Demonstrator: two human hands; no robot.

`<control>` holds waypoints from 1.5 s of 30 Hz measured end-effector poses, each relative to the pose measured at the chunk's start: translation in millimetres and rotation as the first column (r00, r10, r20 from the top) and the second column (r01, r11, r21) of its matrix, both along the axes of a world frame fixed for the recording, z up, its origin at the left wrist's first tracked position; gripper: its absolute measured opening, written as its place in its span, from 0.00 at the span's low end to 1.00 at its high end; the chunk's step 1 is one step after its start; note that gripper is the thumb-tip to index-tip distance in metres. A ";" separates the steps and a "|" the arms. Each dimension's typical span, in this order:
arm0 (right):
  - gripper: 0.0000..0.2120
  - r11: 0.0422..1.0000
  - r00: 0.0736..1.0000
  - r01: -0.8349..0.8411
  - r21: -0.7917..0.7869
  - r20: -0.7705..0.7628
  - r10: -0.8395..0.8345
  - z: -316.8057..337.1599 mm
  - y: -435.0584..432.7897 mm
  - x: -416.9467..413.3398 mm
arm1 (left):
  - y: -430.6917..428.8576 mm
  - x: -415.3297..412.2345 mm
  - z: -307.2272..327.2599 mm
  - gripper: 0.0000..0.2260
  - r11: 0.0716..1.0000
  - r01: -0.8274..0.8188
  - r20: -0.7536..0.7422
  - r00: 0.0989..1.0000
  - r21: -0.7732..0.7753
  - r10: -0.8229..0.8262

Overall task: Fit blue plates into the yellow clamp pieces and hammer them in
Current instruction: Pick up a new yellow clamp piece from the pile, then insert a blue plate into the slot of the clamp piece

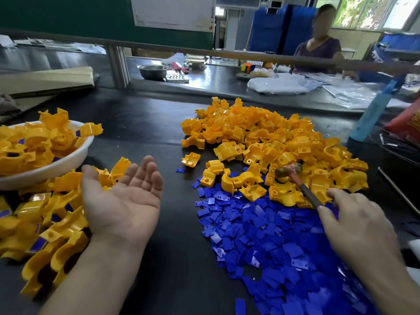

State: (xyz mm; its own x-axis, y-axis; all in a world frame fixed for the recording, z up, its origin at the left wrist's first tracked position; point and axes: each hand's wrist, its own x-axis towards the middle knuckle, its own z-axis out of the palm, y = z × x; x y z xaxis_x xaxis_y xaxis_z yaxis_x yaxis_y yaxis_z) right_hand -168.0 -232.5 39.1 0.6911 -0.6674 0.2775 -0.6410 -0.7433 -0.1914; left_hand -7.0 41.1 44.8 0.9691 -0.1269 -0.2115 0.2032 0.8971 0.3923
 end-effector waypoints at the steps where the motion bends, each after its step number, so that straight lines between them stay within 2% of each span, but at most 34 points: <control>1: 0.21 0.999 0.999 -0.046 -0.009 -0.004 0.046 3.3 7.4 4.8 | -1.9 -1.2 -0.5 0.31 0.999 0.018 -0.013 1.000 0.034 -0.017; 4: 0.23 0.966 0.965 -0.256 -0.039 -0.062 0.254 11.5 38.7 32.5 | -3.9 -1.3 -1.9 0.31 0.992 0.051 -0.036 0.998 0.112 -0.047; 7: 0.24 0.867 0.872 -0.489 -0.097 -0.076 0.483 18.5 67.2 78.5 | -4.2 -0.4 -1.6 0.31 0.988 0.064 -0.049 0.997 0.139 -0.057; 10: 0.27 0.779 0.791 -0.612 -0.139 -0.113 0.601 17.0 85.8 136.1 | -4.7 0.6 -0.9 0.30 0.983 0.068 -0.062 0.996 0.173 -0.058; 15: 0.35 0.762 0.743 -0.645 -0.055 -0.278 0.609 -1.9 109.2 225.9 | -7.9 4.2 -5.3 0.27 0.970 0.126 -0.078 0.991 0.207 -0.112; 18: 0.28 0.745 0.655 -0.667 0.031 -0.452 0.605 -13.0 118.0 257.1 | -9.6 8.0 -8.8 0.26 0.962 0.160 -0.094 0.985 0.220 -0.142; 20: 0.23 0.698 0.581 -0.714 0.054 -0.510 0.634 -15.9 120.9 264.0 | -10.4 9.4 -9.4 0.26 0.957 0.188 -0.101 0.980 0.220 -0.169; 22: 0.21 0.652 0.551 -0.758 0.018 -0.518 0.654 -14.2 120.8 259.7 | -11.4 8.9 -10.3 0.26 0.950 0.216 -0.099 0.975 0.225 -0.199; 27: 0.13 0.549 0.540 -0.820 -0.164 -0.540 0.646 -6.3 112.0 212.9 | -13.1 1.4 -8.3 0.24 0.929 0.268 -0.077 0.963 0.255 -0.257; 30: 0.11 0.435 0.491 -0.867 -0.245 -0.570 0.658 -2.6 101.9 175.5 | -17.0 -2.8 -8.3 0.22 0.890 0.291 -0.064 0.956 0.352 -0.287; 32: 0.11 0.394 0.459 -0.886 -0.243 -0.568 0.683 -0.9 93.9 151.8 | -21.2 -6.1 -8.5 0.21 0.833 0.301 -0.062 0.949 0.464 -0.309; 36: 0.13 0.422 0.459 -0.887 -0.188 -0.448 0.767 -1.8 76.6 103.0 | -30.3 -13.0 -13.4 0.13 0.679 0.293 -0.030 0.928 0.674 -0.371; 37: 0.14 0.448 0.479 -0.878 -0.170 -0.364 0.799 -1.7 72.5 90.8 | -32.9 -15.3 -15.5 0.11 0.635 0.286 -0.017 0.919 0.718 -0.394; 39: 0.15 0.565 0.570 -0.821 -0.079 -0.074 0.818 3.4 67.8 66.6 | -38.4 -21.9 -18.1 0.09 0.551 0.288 -0.011 0.893 0.783 -0.450; 41: 0.12 0.672 0.681 -0.728 0.139 0.267 0.682 14.8 71.8 46.3 | -43.4 -30.5 -18.0 0.11 0.544 0.376 -0.019 0.834 0.750 -0.552; 43: 0.12 0.606 0.713 -0.682 0.410 0.557 0.425 21.8 80.1 30.7 | -48.5 -39.7 -19.8 0.16 0.531 0.504 0.010 0.719 0.681 -0.695; 45: 0.11 0.512 0.735 -0.646 0.566 0.643 0.217 20.8 89.9 21.6 | -51.5 -50.1 -21.2 0.15 0.491 0.578 0.066 0.602 0.651 -0.796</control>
